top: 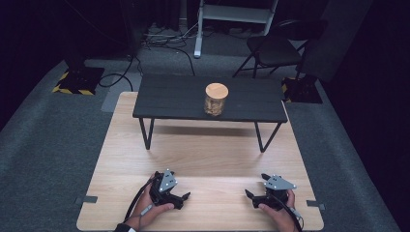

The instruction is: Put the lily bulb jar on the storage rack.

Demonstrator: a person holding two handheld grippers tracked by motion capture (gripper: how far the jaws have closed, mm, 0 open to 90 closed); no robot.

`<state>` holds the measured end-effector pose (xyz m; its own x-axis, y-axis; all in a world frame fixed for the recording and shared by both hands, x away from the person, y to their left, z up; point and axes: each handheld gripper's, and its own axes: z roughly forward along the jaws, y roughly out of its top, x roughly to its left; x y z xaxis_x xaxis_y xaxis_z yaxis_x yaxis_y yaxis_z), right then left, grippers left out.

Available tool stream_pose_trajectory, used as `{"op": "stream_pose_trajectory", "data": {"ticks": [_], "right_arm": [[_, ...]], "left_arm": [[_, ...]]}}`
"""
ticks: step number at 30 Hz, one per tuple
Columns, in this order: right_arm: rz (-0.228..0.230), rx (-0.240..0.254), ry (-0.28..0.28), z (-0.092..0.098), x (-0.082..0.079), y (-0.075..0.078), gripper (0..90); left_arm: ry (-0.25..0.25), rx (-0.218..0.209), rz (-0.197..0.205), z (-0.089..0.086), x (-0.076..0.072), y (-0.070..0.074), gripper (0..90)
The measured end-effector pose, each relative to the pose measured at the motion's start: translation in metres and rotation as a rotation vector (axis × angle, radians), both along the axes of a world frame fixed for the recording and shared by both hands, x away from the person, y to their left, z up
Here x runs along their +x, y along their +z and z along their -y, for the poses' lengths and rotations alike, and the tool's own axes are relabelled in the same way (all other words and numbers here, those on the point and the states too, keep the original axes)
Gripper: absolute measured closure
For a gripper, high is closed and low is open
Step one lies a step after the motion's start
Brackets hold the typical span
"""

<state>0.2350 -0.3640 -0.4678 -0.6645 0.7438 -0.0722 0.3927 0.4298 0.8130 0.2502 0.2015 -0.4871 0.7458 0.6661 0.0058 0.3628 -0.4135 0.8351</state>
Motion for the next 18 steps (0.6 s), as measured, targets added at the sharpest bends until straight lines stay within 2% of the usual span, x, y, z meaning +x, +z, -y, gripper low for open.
{"op": "stream_pose_trajectory", "data": {"ticks": [3, 6, 18], "right_arm": [[-0.011, 0.009, -0.011, 0.003, -0.002, -0.006, 5.3], [-0.022, 0.059, -0.024, 0.011, -0.003, -0.013, 5.1], [-0.025, 0.062, -0.023, 0.012, -0.002, -0.013, 3.9]], "left_arm": [[0.000, 0.000, 0.000, 0.000, 0.000, 0.000, 1.0], [0.000, 0.000, 0.000, 0.000, 0.000, 0.000, 1.0], [0.000, 0.000, 0.000, 0.000, 0.000, 0.000, 0.9]]}}
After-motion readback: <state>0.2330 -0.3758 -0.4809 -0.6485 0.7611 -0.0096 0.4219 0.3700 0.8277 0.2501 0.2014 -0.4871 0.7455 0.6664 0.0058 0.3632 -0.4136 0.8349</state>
